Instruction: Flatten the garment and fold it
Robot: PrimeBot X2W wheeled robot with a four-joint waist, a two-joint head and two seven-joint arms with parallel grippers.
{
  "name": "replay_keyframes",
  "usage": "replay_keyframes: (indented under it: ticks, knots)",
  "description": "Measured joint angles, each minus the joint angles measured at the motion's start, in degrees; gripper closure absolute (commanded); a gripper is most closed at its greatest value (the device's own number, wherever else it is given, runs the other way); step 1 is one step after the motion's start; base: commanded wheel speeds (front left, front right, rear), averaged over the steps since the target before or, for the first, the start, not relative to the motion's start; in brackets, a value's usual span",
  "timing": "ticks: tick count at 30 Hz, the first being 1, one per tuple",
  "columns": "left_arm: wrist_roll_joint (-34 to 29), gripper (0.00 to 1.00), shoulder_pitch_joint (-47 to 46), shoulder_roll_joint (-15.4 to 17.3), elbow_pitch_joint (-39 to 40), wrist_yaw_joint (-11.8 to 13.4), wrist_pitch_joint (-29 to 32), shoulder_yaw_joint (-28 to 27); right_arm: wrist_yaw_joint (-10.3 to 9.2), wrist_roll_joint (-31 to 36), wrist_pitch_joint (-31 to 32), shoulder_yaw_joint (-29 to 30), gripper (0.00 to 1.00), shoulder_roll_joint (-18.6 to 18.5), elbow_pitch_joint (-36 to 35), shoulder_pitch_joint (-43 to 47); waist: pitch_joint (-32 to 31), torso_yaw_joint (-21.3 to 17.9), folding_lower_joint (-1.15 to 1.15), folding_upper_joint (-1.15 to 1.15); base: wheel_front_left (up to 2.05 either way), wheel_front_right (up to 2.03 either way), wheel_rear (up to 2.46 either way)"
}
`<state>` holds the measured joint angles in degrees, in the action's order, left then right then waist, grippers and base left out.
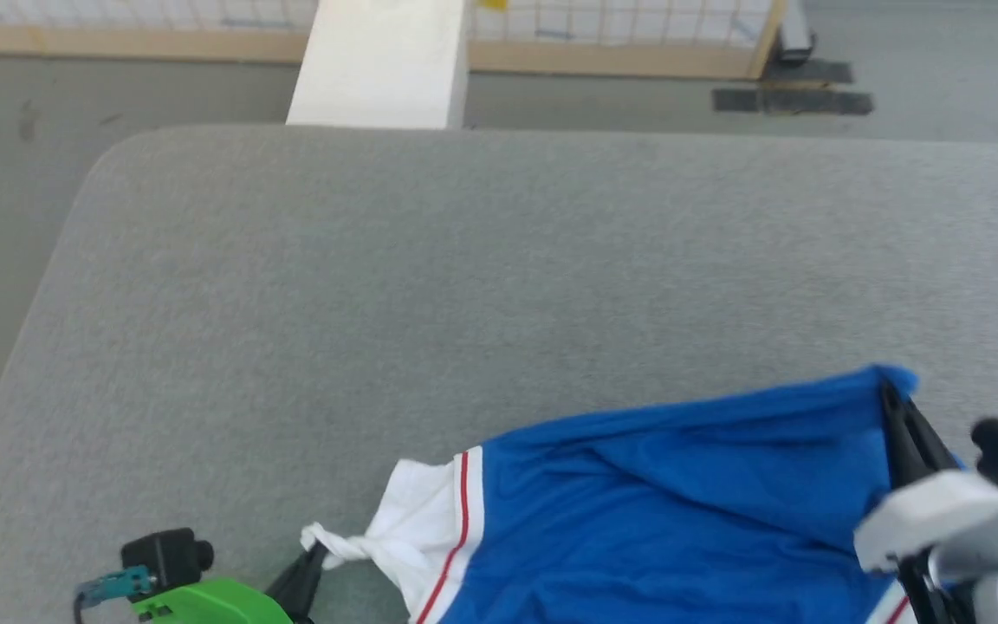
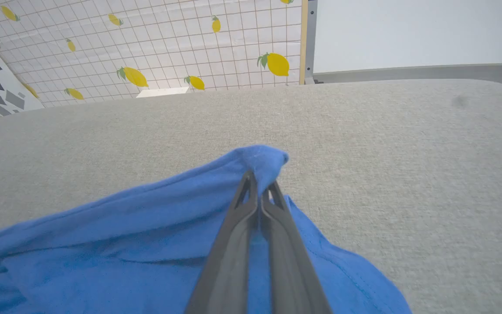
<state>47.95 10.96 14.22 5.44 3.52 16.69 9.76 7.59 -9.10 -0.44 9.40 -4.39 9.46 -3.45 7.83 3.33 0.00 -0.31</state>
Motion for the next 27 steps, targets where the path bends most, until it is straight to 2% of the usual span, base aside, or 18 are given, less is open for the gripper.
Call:
replay_keyframes:
  ticks: [8,13,22,27]
  knots:
    - [-0.4,1.0,-4.3,-0.8,2.3,-1.9,-6.0,-2.6,0.0,0.1,5.7,1.9,1.0,0.8,-8.7,4.3,-2.5,-3.2,0.0,0.0,0.0,0.0,0.0]
    - [0.0,1.0,-13.4,-0.9,2.8,-2.8,-6.4,-3.4,-0.01,0.6,10.5,1.3,1.0,-1.7,-13.0,1.8,-2.0,-4.0,0.0,0.0,0.0,0.0,0.0]
    - [1.2,1.0,-40.0,-1.7,-1.8,-3.0,-4.0,-4.1,0.0,1.0,21.6,-2.8,1.0,-11.1,-16.3,-15.9,2.8,-4.9,0.0,0.0,0.0,0.0,0.0]
    - [1.0,1.0,-54.6,-1.6,-6.0,-2.6,-3.1,-4.5,0.0,0.3,25.1,-6.1,1.0,-14.1,-14.6,-29.0,7.2,-5.6,0.0,0.0,0.0,0.0,0.0]
